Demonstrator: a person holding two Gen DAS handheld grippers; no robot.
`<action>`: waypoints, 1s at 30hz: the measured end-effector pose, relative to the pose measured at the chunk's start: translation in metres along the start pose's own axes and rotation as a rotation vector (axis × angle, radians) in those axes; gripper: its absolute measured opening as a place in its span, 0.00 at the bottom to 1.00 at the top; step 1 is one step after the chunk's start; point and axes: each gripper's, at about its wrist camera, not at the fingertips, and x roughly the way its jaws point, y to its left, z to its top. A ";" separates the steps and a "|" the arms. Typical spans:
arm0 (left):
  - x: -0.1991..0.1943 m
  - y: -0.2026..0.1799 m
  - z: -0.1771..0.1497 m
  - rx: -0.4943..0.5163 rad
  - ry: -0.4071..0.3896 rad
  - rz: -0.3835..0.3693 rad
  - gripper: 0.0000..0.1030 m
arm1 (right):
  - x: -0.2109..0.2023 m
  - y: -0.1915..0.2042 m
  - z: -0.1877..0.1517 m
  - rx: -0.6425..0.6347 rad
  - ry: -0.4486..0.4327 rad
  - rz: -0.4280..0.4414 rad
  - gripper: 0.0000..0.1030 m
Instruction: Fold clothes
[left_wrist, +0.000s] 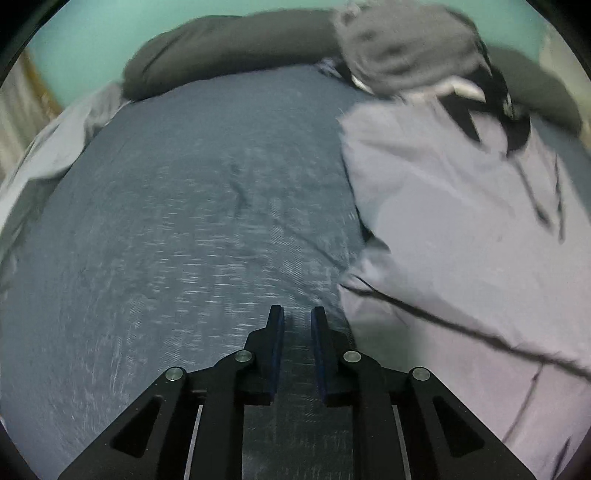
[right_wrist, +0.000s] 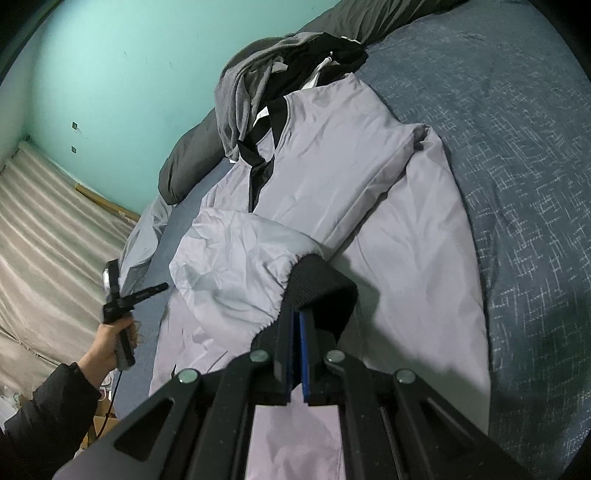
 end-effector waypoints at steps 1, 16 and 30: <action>-0.004 0.003 0.002 -0.013 -0.011 -0.013 0.17 | -0.001 0.001 -0.001 0.000 -0.002 -0.001 0.03; 0.029 -0.051 0.008 0.079 0.079 -0.002 0.27 | 0.004 0.010 -0.018 -0.064 0.113 -0.097 0.03; -0.011 -0.053 0.013 0.083 0.006 -0.010 0.34 | -0.021 -0.010 0.004 0.068 -0.042 -0.067 0.43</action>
